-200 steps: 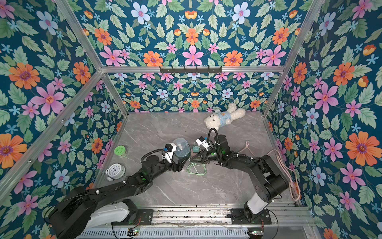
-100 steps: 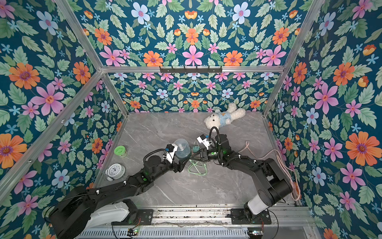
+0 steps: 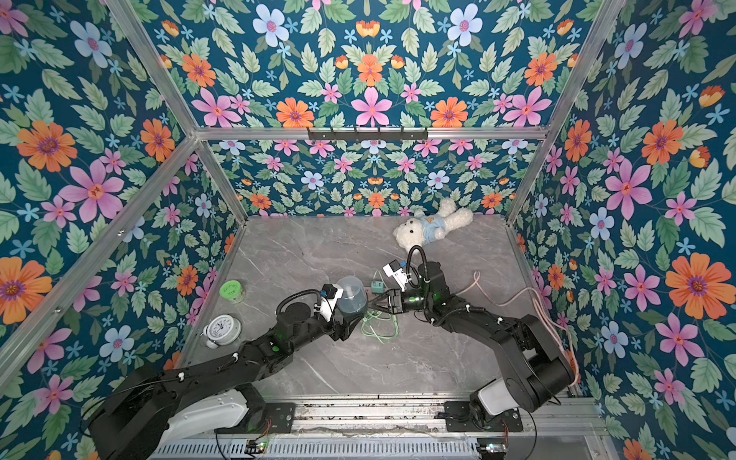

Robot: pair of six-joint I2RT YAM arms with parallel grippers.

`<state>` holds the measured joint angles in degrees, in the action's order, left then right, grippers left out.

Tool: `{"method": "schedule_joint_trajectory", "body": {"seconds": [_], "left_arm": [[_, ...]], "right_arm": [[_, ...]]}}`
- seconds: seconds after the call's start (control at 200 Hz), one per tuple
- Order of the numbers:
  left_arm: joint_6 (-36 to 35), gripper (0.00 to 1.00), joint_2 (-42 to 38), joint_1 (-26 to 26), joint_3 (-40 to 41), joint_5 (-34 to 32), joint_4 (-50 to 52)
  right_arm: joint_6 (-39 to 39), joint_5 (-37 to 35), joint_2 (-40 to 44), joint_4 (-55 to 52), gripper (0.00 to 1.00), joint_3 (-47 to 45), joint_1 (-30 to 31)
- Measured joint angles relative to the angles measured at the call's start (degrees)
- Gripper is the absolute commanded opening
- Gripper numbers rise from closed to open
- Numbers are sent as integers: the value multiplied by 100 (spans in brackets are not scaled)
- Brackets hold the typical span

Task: Charge the cordless meat grinders
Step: Insert the charging cable into the cordless meat grinder.

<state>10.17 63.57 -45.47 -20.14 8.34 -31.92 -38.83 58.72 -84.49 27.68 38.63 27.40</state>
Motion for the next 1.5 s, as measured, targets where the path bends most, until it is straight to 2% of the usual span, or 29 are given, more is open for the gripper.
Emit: {"method": "schedule_joint_trajectory", "body": {"seconds": [0.435, 0.745, 0.885, 1.18, 1.5], "left_arm": [[17, 56, -232, 9, 271, -693, -367], [-11, 56, -278, 9, 313, -798, -538], [-52, 56, -225, 7, 313, -811, -570], [-149, 56, -201, 2, 382, -811, -717], [-155, 56, -236, 2, 437, -789, -874]], "right_arm": [[-326, -39, -168, 439, 46, -352, 227], [-586, 20, -356, 767, 46, -321, 308], [-684, 92, -492, 944, 39, -275, 385], [-1115, 249, -918, 1467, 32, -232, 431], [-1368, 380, -1102, 1875, 15, -153, 457]]}}
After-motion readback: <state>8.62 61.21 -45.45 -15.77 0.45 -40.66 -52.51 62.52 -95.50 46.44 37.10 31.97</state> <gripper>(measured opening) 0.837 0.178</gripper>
